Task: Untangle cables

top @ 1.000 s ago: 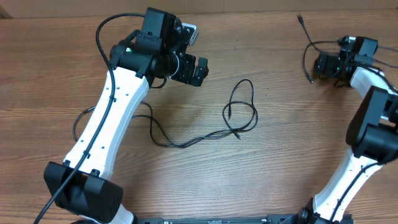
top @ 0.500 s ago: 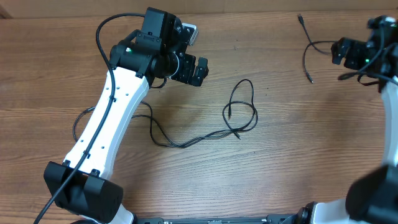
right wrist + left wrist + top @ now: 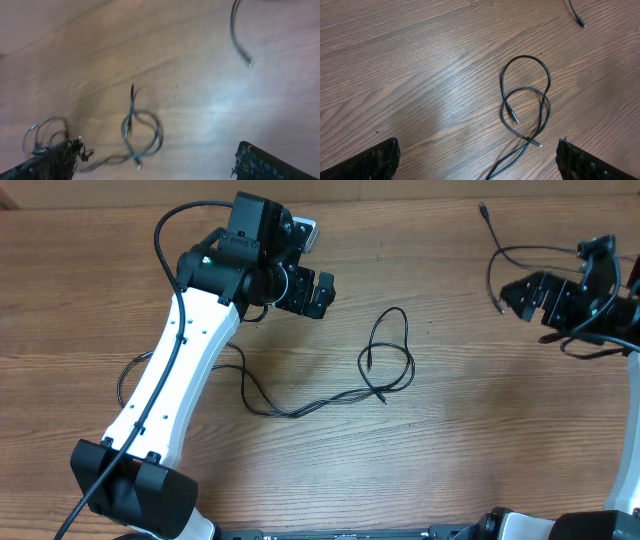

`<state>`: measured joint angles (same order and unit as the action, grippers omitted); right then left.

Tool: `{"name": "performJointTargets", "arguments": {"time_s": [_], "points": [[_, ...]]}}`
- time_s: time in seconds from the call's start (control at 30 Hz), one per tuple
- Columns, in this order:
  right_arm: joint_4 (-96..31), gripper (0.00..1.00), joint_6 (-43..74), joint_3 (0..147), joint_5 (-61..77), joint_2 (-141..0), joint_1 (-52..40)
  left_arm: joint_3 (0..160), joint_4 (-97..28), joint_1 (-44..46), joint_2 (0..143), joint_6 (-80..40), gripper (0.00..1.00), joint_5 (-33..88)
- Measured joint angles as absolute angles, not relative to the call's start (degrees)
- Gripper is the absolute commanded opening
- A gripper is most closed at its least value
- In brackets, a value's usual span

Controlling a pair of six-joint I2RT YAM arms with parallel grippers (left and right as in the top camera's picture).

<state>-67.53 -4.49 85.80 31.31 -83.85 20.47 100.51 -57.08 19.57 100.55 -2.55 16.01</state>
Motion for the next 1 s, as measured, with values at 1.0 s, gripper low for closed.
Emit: {"name": "performJointTargets", "arguments": {"time_s": [1.0], "points": [[-69.67, 1.0, -4.47, 85.8, 32.18, -83.85, 20.49, 100.51, -57.1, 19.57, 100.55, -2.55, 1.0, 16.01]]}}
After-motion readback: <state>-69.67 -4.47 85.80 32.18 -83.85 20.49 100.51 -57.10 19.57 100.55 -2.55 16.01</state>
